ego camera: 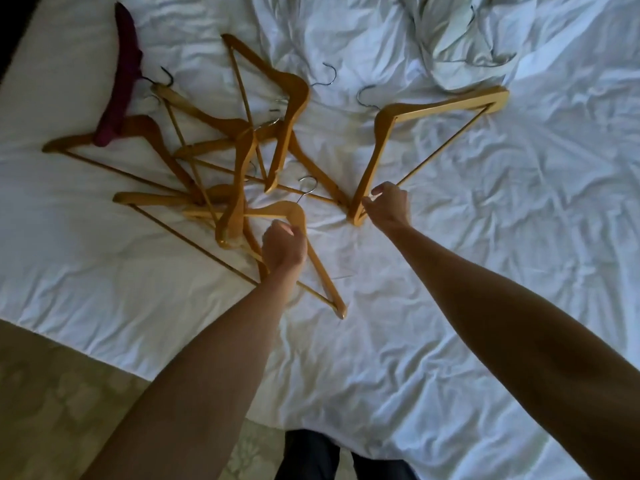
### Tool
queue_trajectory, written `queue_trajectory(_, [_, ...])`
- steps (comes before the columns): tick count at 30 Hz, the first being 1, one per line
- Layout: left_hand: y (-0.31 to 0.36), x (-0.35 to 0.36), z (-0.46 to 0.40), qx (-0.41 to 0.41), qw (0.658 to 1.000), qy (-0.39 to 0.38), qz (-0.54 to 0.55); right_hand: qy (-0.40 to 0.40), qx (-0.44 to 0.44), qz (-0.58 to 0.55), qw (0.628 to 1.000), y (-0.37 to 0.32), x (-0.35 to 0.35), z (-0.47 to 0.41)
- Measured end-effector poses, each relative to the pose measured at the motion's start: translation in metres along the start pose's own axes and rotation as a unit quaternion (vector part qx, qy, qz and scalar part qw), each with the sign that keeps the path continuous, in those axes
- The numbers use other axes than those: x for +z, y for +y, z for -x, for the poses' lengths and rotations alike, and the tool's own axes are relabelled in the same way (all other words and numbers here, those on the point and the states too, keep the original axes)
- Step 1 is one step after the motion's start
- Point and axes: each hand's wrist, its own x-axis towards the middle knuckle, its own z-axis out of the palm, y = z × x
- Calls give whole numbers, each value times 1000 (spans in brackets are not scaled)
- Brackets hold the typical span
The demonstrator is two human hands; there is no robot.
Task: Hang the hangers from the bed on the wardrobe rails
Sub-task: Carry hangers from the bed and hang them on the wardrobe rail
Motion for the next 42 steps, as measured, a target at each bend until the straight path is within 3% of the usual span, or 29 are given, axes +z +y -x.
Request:
queue_trajectory(4, [23, -15, -67, 40, 993, 113, -9, 9, -13, 34, 999, -8, 8, -33])
queue_trajectory(10, [23, -32, -146, -47, 982, 55, -173, -10, 13, 60, 998, -5, 31, -64])
queue_trajectory(16, [1, -35, -153, 69, 971, 84, -215, 48, 70, 100, 991, -8, 36, -47])
queue_trajectory(23, [6, -67, -82, 114, 984, 95, -103, 125, 45, 56, 990, -6, -4, 26])
queue_trajectory(29, [6, -121, 24, 82, 996, 25, -19, 141, 7, -48, 989, -28, -68, 146])
queue_trajectory(35, [-14, -166, 149, 106, 990, -45, 85, 97, -18, -135, 986, -31, -101, 270])
queue_trajectory(42, [-69, -191, 259, 96, 983, -34, 152, 31, -104, -132, 985, -20, -112, 385])
